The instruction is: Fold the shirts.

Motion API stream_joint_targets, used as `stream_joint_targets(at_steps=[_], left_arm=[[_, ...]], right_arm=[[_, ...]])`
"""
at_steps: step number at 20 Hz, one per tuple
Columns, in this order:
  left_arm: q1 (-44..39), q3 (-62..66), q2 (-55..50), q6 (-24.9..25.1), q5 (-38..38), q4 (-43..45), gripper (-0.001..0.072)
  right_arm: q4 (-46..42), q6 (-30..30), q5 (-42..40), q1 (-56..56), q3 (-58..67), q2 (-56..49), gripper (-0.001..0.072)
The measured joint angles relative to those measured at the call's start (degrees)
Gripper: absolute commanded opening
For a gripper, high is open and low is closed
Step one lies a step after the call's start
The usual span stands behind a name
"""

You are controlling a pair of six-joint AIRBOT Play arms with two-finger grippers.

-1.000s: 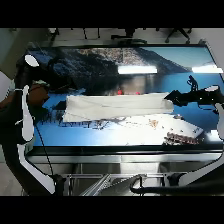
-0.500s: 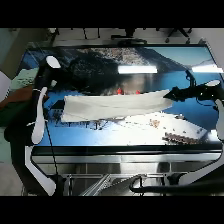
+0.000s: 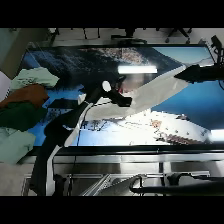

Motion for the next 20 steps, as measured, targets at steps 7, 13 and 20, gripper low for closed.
stream_joint_targets(at_steps=[7, 13, 20], left_arm=[[-0.6, 1.5, -4.3, 2.2, 2.4, -19.9, 0.0014], [12.0, 1.3, 6.0, 8.7, -11.9, -39.8, 0.0014], [28.9, 0.5, 26.4, 12.1, -20.2, -47.1, 0.0014]], right_arm=[[2.1, 1.8, 2.2, 0.0, 0.1, 3.3, 0.0020], [3.4, 3.0, 1.1, 2.9, 0.1, 3.6, 0.0020], [4.2, 3.7, -12.0, 24.6, 0.0, -1.7, 0.0028]])
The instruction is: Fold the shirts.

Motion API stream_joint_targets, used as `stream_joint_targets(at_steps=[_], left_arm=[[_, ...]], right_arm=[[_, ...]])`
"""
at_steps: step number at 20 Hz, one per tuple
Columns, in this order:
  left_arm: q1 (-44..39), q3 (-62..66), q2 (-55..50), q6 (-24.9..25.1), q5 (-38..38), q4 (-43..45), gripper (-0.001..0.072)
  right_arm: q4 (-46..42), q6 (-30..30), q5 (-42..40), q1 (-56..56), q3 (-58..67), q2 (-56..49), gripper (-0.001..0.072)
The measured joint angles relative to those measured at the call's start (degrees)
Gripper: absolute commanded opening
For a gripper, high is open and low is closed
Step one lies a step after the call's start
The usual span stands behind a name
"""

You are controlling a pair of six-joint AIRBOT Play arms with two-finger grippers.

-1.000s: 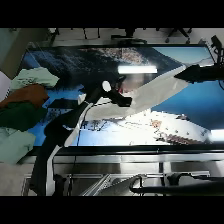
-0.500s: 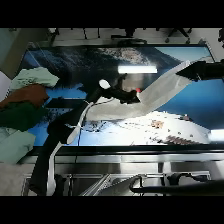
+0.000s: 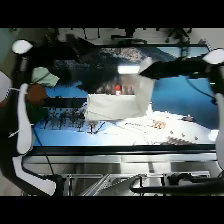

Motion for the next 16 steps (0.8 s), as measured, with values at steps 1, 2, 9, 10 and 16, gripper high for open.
stream_joint_targets(at_steps=[1, 2, 9, 10, 16], left_arm=[[1.6, -0.7, 2.7, 0.2, -0.7, -0.2, 0.0014], [3.0, -1.6, 5.1, 0.5, -1.1, -0.3, 0.0015], [7.5, -12.5, 18.8, 4.0, -3.6, -0.7, 0.0015], [7.7, -14.0, 19.8, 4.2, -3.8, -0.6, 0.0014], [9.6, -17.9, 22.3, 4.9, -5.2, -0.6, 0.0015]], right_arm=[[0.0, 0.0, -2.8, 4.0, 0.0, -1.9, 0.0028], [0.0, 0.2, -6.3, 8.6, 0.0, -4.3, 0.0028], [1.9, -0.9, -32.4, 31.1, 0.0, -22.2, 0.0490], [2.3, -1.3, -33.9, 32.0, 0.0, -23.0, 0.0488], [0.0, -2.9, -27.7, 24.2, 0.1, -16.4, 0.0485]])
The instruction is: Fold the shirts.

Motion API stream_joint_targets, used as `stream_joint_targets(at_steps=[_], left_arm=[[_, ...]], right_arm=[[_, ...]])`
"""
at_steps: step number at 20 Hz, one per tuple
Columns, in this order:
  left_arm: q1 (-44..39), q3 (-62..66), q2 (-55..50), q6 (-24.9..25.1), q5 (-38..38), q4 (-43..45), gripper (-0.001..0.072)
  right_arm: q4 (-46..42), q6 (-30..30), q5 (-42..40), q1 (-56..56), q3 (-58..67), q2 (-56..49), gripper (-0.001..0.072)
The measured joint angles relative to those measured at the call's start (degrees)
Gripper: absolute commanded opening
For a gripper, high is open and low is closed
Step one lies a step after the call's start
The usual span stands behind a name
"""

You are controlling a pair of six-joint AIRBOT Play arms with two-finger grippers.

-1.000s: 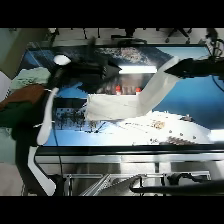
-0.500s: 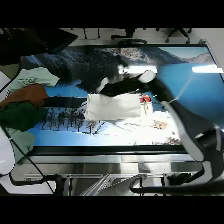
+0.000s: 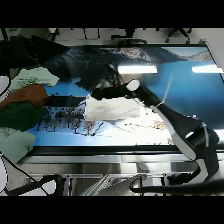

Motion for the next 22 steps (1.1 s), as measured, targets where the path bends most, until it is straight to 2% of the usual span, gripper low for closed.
stream_joint_targets(at_steps=[2, 3, 4, 9, 14, 18, 19, 22], left_arm=[[1.1, -0.3, 0.2, 0.0, -0.1, 0.0, 0.0015], [1.5, -0.4, 0.3, 0.0, -0.2, 0.0, 0.0015], [2.0, -0.4, 0.3, 0.1, -0.2, 0.0, 0.0014], [3.1, -0.6, 0.3, 0.2, -0.2, 0.0, 0.0014], [3.3, -0.6, 0.3, 0.2, -0.2, 0.0, 0.0015], [3.3, -0.6, 0.3, 0.2, -0.5, 0.0, 0.0015], [3.3, -0.6, 0.3, 0.2, -0.6, 0.1, 0.0015], [3.3, -0.6, 0.3, 0.2, -0.6, 0.1, 0.0015]], right_arm=[[-3.7, 1.9, 5.5, -6.2, 0.0, 3.5, 0.0488], [-6.4, 3.4, 8.5, -9.4, 0.0, 4.9, 0.0540], [-9.6, 5.6, 11.9, -13.0, 0.0, 6.1, 0.0626], [-19.4, 12.3, 24.4, -24.9, -4.4, 8.1, 0.0641], [-20.7, 11.8, 22.9, -27.8, -12.9, 5.5, 0.0640], [-14.6, 7.2, 20.9, -28.2, -15.0, 0.0, 0.0637], [-12.0, 5.9, 20.8, -28.2, -15.2, -1.2, 0.0602], [-5.2, 1.4, 20.2, -28.1, -15.6, -4.2, 0.0291]])
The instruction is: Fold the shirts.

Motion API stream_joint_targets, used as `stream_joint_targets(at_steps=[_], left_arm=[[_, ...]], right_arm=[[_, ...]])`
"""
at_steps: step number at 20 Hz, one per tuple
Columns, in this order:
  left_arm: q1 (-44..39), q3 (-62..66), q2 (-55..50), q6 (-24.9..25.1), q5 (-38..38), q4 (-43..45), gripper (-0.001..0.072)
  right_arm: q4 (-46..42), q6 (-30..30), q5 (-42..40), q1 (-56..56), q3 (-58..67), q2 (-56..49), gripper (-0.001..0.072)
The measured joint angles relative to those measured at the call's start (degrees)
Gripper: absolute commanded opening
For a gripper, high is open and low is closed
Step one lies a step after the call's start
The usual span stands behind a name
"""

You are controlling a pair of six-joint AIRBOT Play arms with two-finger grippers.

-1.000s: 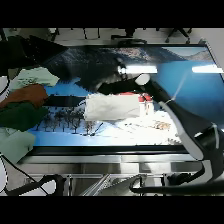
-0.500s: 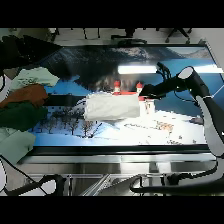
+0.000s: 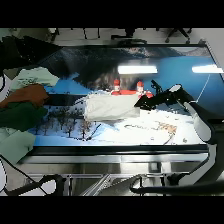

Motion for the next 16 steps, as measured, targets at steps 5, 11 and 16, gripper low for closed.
stream_joint_targets(at_steps=[5, 11, 16], left_arm=[[0.0, 0.0, 0.0, 0.0, 0.0, 0.0, 0.0015], [0.0, 0.0, 0.0, -0.1, -1.1, 0.0, 0.0015], [0.0, 0.0, 0.0, -0.1, -1.9, 0.0, 0.0014]], right_arm=[[9.0, -6.3, 0.2, 0.5, 0.6, -1.1, 0.0021], [11.2, -7.6, -0.2, -10.4, 3.8, 5.1, 0.0020], [3.6, -3.2, -1.0, -30.8, 4.4, 12.6, 0.0020]])
